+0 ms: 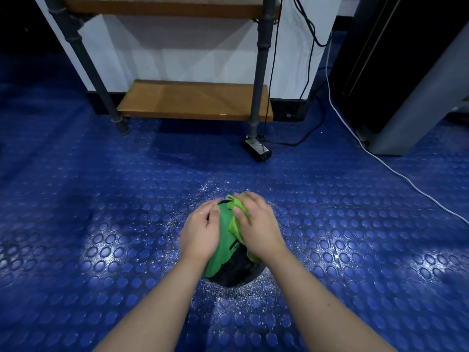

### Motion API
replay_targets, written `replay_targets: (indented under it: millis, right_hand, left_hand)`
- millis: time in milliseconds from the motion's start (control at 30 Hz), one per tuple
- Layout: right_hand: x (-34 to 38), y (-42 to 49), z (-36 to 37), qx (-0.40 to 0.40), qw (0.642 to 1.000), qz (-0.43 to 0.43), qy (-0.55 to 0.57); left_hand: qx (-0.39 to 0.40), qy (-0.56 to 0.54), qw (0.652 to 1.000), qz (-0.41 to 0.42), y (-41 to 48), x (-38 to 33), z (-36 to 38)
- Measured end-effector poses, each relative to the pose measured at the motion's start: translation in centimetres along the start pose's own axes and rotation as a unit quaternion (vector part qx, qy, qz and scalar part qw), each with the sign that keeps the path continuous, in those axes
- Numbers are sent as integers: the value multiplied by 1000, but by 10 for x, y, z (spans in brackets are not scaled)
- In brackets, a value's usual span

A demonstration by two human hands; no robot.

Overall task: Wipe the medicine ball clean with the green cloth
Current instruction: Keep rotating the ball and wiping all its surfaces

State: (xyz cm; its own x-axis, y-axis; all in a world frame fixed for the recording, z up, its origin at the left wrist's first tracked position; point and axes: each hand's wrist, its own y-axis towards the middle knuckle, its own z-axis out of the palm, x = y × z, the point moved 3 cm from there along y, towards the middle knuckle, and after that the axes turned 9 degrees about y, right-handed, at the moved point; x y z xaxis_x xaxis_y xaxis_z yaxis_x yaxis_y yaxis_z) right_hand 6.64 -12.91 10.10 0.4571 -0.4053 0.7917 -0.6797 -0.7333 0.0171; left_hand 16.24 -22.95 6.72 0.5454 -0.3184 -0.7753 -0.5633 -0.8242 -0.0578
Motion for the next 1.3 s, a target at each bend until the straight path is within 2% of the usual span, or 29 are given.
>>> replay_targets:
  millis: [67,167,233,367,467,633,733,900,1000,1100,1167,1300]
  right_hand:
    - [-13,9,-12,-6,996,66,58]
    - [-21,17,-21,-13,990,131,43]
    - [-16,13,-19,-29,994,102,29]
    - [-2,-9,-5,-60,998,-30,12]
    - [-4,-10,-6,-58,996,-61,16]
    - [-16,23,-24,6,993,117,9]
    - [-6,19,-16,-4,998,62,-3]
    - [4,-10,-4,-55,998,-44,-1]
    - [4,-30,-6,-14,995,-93,-15]
    - [-6,-41,-24,57,989,-131,-26]
    - [-17,-38,-40,70,993,-99,-5]
    - [-57,-27,-58,4,992,84,91]
  left_hand:
    - [5,52,999,1,3,-7,7]
    - [13,116,993,-2,5,-23,14]
    - [16,131,991,-18,6,-27,14]
    - [13,123,991,-55,10,-23,6]
    - [7,102,995,-15,7,-18,5]
    - [-10,102,993,54,-5,-15,11]
    - [-20,92,995,29,-2,-13,7]
    - [18,91,996,-14,8,-16,2]
    - [42,73,996,-25,15,-13,1]
    - [71,14,997,11,15,-11,0]
    - [83,-23,996,35,14,-6,-2]
    - [115,-97,988,20,7,8,-14]
